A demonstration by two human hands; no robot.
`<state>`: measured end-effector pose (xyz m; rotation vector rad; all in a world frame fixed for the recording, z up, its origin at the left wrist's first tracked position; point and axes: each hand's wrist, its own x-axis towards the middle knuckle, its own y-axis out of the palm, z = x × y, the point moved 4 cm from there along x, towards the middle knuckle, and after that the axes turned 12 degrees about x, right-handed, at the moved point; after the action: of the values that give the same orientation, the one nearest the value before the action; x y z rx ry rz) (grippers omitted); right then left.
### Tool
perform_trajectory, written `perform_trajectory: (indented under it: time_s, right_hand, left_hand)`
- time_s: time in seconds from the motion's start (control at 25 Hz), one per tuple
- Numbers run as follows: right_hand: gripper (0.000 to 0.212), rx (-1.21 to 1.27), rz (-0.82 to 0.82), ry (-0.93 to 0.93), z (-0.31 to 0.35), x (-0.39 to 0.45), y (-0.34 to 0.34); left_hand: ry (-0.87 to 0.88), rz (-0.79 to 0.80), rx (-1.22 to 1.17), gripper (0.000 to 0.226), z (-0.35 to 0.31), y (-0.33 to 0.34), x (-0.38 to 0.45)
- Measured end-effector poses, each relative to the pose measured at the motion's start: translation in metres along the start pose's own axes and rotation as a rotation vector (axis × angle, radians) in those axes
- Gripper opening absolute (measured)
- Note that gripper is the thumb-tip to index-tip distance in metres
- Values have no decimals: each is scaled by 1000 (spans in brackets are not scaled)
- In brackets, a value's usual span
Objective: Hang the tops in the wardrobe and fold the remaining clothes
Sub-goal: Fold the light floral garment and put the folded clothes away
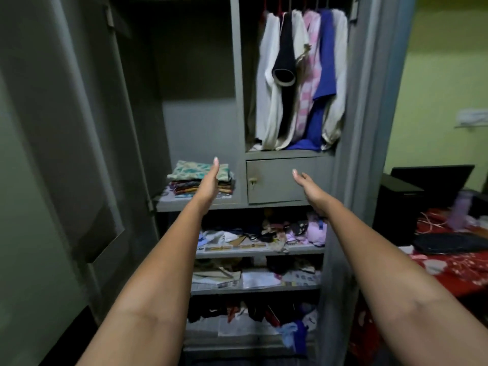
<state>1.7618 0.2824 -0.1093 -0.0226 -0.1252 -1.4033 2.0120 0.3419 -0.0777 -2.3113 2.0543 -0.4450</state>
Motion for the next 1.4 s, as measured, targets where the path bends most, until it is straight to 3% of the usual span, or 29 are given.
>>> perform_trajectory:
  time_s: [0.16,0.4,0.8,0.92,1.08,1.16,1.32,1.4]
  right_hand:
    - [85,1,-17,-1,9,0,2]
    - [84,-56,27,133,-20,-1,29]
    - [73,-194,-130,5,7,66,33]
    - [68,-229,-179,-10,9,107,26]
    - [45,-245,-301,-36,16,197,19]
    - [48,-254,-420,-40,23,249,13]
    - [81,-382,-543,36,42,338,11]
    - [60,-324,-450,75,46,387,23]
  left_hand:
    - [26,-5,51,69,-6,-4,12]
    - [-56,-66,138,69,39,-37,1]
    - [-35,9,126,80,28,-13,62]
    - [-40,75,112,83,25,5,96]
    - [93,-5,199,70,9,9,172]
    - [126,-104,302,72,10,7,226]
    - [235,-212,569,79,19,23,335]
    - [304,-298,602,88,20,30,377]
